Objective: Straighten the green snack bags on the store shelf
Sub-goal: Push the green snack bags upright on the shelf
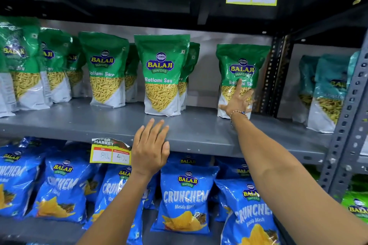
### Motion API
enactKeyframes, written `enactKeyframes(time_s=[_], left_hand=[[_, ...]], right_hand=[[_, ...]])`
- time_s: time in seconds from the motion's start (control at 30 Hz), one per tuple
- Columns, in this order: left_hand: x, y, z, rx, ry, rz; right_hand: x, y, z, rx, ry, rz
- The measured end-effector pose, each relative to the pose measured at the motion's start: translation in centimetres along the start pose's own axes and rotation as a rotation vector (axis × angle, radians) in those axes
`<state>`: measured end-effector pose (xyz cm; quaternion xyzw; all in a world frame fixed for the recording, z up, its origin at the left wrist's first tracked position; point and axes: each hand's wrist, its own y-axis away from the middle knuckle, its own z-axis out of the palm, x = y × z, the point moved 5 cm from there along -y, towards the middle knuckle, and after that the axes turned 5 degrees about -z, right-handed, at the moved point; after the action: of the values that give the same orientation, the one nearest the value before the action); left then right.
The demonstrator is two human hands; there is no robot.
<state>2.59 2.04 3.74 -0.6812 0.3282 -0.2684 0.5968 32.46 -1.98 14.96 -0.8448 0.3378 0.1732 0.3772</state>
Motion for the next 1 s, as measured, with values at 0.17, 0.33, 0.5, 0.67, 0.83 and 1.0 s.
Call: enactKeyframes(time_s=[0.17,0.33,0.5,0.67,0.83,1.0], left_hand=[[0.1,0.0,-0.1,0.017,-0.002,-0.003],[0.2,0.0,-0.4,-0.004,0.010,-0.007],[0.2,-0.1,-0.5,-0.037,0.014,-0.022],[0.3,0.0,-0.9,-0.075,0.026,-0.033],[0.2,0.0,-0.9,-0.131,0.027,-0.033],[0.2,0.0,-1.0,-0.199,0.035,-0.051]], right_hand=[[-0.2,0.6,-0.4,0.006,0.016,0.000],[0.3,1.4,-1.1,0.012,-0.011,-0.019],[0.3,2.7,-1.8,0.005,-0.035,-0.035],[0.4,4.3,-2.6,0.004,-0.012,-0.061],[0.3,6.1,-3.8,0.055,0.025,-0.104],[0.1,8.1,-5.3,0.088,-0.004,-0.145]])
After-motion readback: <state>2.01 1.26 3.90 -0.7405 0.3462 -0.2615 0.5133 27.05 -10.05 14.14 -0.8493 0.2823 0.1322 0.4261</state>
